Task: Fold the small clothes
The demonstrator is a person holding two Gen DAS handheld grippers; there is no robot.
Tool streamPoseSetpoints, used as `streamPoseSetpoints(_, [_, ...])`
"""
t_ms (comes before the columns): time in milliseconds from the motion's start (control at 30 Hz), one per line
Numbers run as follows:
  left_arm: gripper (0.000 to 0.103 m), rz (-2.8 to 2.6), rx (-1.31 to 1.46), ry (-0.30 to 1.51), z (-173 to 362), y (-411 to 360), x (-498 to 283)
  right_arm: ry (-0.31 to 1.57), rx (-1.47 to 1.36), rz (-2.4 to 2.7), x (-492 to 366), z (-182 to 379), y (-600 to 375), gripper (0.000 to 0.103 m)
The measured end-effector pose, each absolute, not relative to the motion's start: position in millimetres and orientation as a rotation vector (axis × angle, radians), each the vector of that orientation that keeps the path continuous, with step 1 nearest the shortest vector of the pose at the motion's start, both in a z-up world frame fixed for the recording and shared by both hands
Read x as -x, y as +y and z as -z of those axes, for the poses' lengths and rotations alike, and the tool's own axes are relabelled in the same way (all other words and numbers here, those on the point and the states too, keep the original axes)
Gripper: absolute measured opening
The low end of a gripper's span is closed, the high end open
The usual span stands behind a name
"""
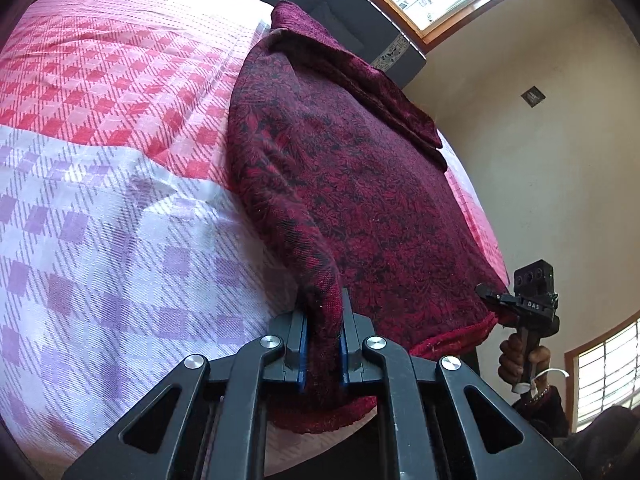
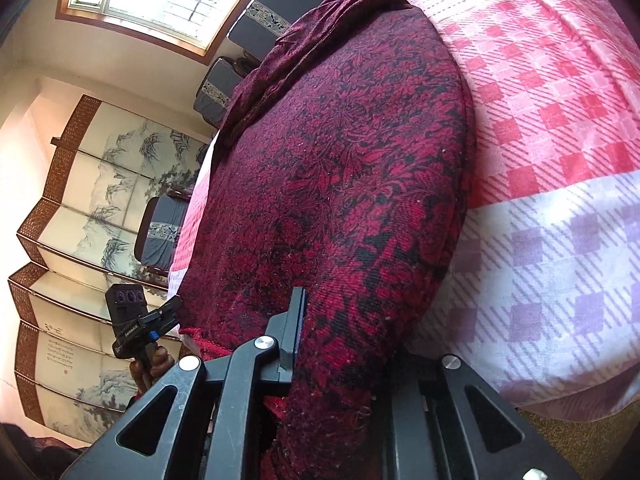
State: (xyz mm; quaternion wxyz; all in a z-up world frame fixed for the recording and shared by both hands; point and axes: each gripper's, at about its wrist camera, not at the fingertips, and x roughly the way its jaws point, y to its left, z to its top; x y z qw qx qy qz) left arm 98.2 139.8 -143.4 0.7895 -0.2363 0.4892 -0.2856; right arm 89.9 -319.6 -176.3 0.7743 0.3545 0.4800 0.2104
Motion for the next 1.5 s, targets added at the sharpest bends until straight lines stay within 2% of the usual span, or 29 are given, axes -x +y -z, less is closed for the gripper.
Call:
streamPoseSetpoints(100, [0.014, 0.601, 0.475, 1.034, 135, 143, -93, 1.037, -0.773, -0.471, -89, 176, -320, 0.01])
streamPoseSetpoints(133, [0.018, 0.582, 0.448, 1.034, 132, 145, -92, 1.038, -0.765, -0.476, -90, 176, -321, 0.01])
streamPoseSetpoints(300, [0.063, 0.553, 0.432, 1.039, 122, 159, -89, 1.048, -0.761, -0.506, -95, 176, -322, 0.011])
streamPoseSetpoints(333, [0.068, 0.564, 0.445, 1.048, 124, 160, -90, 1.05, -0.76, -0.512, -96, 176, -322, 0.01])
streamPoseSetpoints(500, [0.079, 0.744, 0.545, 1.111, 131, 153, -99, 1.054, -0.756, -0.531, -99, 177, -321, 0.011])
streamPoseSetpoints(567, [0.079, 0.791, 0.559, 1.112, 132, 141, -100, 1.054, -0.751, -0.536, -99, 177, -319, 0.011])
streamPoseSetpoints(667, [0.078, 0.781, 0.51, 1.084, 129, 124, -101, 1.056, -0.751, -0.536, -100, 177, -316, 0.011])
streamPoseSetpoints(700, [0.067, 0.765, 0.502, 1.074, 128, 121, -102, 1.059, -0.747, -0.533, -101, 177, -315, 0.011])
streamPoseSetpoints(733, [0.053, 0.737, 0.477, 1.071, 129, 117, -102, 1.058, -0.743, -0.531, -100, 177, -314, 0.011])
streamPoseSetpoints(767, [0.018, 0.687, 0.429, 1.076, 130, 114, -102, 1.054, -0.742, -0.526, -100, 176, -312, 0.011])
streamPoseSetpoints(800, [0.011, 0.638, 0.396, 1.075, 132, 112, -102, 1.051, -0.74, -0.523, -100, 176, -311, 0.011])
streamPoseSetpoints(933, [0.011, 0.569, 0.357, 0.996, 119, 113, -90, 1.044, -0.711, -0.505, -96, 171, -309, 0.008])
streamPoseSetpoints(1200, [0.011, 0.533, 0.219, 0.747, 46, 93, -86, 0.922, -0.78, -0.59, -108, 128, -317, 0.008])
streamPoseSetpoints(1500, [0.011, 0.49, 0.258, 0.671, -19, 81, -163, 0.767, -0.783, -0.644, -164, 58, -341, 0.008])
